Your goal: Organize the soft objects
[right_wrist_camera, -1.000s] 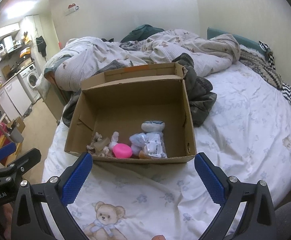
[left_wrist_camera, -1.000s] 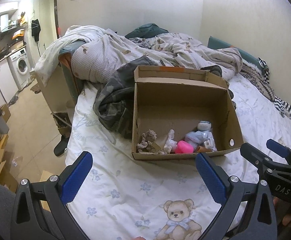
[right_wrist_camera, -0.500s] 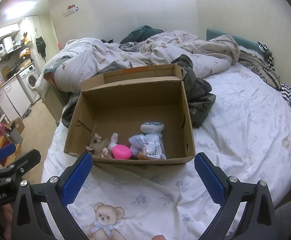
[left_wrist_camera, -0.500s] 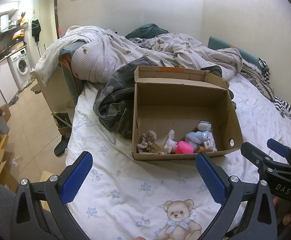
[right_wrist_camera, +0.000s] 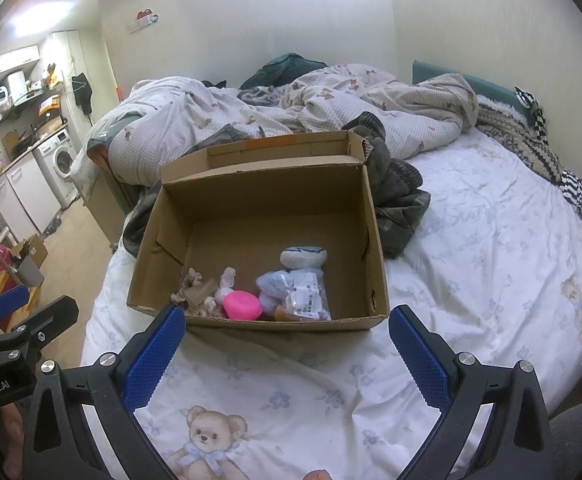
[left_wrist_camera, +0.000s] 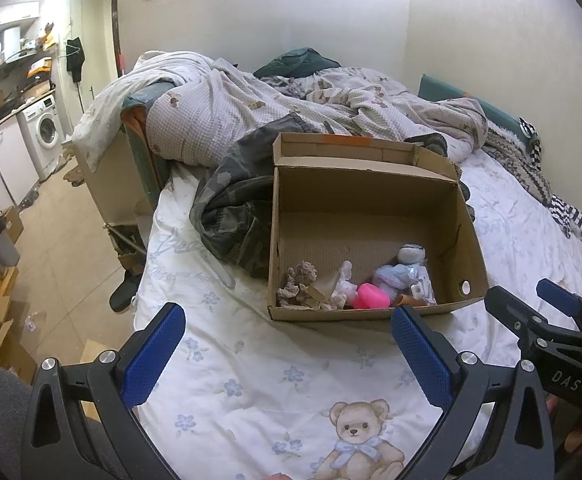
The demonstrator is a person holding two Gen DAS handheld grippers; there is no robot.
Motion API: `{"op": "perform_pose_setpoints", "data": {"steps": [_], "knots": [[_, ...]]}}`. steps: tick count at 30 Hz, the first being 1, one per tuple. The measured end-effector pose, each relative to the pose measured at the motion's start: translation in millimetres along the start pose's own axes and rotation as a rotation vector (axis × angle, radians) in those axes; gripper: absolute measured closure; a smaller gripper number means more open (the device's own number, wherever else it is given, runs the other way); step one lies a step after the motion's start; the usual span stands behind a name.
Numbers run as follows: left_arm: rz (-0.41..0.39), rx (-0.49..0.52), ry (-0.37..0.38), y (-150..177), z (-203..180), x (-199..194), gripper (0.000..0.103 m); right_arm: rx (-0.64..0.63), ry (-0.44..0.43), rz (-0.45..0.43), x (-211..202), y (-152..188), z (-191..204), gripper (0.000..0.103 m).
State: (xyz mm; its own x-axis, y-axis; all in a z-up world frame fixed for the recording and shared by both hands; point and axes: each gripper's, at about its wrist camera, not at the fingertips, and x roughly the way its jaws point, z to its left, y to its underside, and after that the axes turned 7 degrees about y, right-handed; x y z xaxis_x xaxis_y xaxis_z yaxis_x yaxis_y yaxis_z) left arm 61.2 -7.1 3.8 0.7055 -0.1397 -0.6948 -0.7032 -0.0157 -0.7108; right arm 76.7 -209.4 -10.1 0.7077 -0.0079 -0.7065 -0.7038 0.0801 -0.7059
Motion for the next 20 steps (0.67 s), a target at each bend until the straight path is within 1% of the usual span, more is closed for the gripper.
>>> {"op": "perform_pose_setpoints", "data": {"steps": [6, 13, 20], "knots": [[0.002, 0.005, -0.003, -1.4, 0.2, 0.0, 0.0, 0.001, -0.001, 0.0, 0.1, 0.2, 0.3, 0.0], [-0.014, -0.019, -0.003, -4.3, 2.1, -4.9, 0.0, 0.001, -0.003, -0.002, -1.2, -0.5, 0.1, 0.0], [-0.017, 0.004, -0.005, -3.7, -0.3, -7.0, 0.0, 0.009, -0.01, -0.021, -6.6, -3.8, 2.1, 0.0]]}}
